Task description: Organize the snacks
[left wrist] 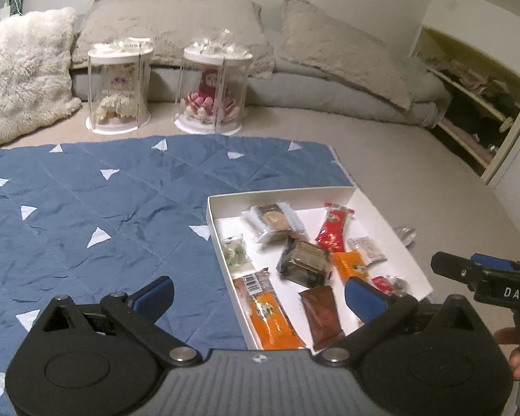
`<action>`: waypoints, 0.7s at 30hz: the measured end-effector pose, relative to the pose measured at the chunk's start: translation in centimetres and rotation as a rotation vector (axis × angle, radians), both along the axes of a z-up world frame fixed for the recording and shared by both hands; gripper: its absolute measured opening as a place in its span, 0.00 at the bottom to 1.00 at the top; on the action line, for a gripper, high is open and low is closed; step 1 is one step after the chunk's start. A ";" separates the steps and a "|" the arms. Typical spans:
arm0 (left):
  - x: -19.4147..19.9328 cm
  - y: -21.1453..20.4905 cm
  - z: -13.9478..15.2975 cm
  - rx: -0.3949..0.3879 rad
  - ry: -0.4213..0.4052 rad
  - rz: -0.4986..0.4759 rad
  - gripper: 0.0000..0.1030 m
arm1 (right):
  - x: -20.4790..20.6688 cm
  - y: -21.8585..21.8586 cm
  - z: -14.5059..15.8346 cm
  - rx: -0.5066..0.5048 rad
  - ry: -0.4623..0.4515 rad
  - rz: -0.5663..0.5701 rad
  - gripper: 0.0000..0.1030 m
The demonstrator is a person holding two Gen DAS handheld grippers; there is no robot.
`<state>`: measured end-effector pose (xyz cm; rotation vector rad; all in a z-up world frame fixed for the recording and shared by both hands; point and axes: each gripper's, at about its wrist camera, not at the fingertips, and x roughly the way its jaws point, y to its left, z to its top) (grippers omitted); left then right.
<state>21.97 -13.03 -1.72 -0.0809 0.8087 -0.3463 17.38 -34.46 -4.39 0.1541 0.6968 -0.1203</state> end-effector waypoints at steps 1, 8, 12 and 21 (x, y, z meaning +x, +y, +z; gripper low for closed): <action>-0.6 0.1 0.4 0.000 -0.010 0.005 1.00 | -0.5 0.2 0.4 -0.003 -0.013 -0.002 1.00; -4.6 1.4 3.2 -0.010 -0.096 0.035 1.00 | -4.8 2.3 3.7 -0.057 -0.105 -0.028 1.00; -7.2 1.7 3.9 0.046 -0.149 0.066 1.00 | -7.8 3.2 4.7 -0.092 -0.166 -0.045 1.00; -13.0 3.0 3.7 0.064 -0.221 0.069 1.00 | -14.6 5.4 4.9 -0.115 -0.201 -0.061 1.00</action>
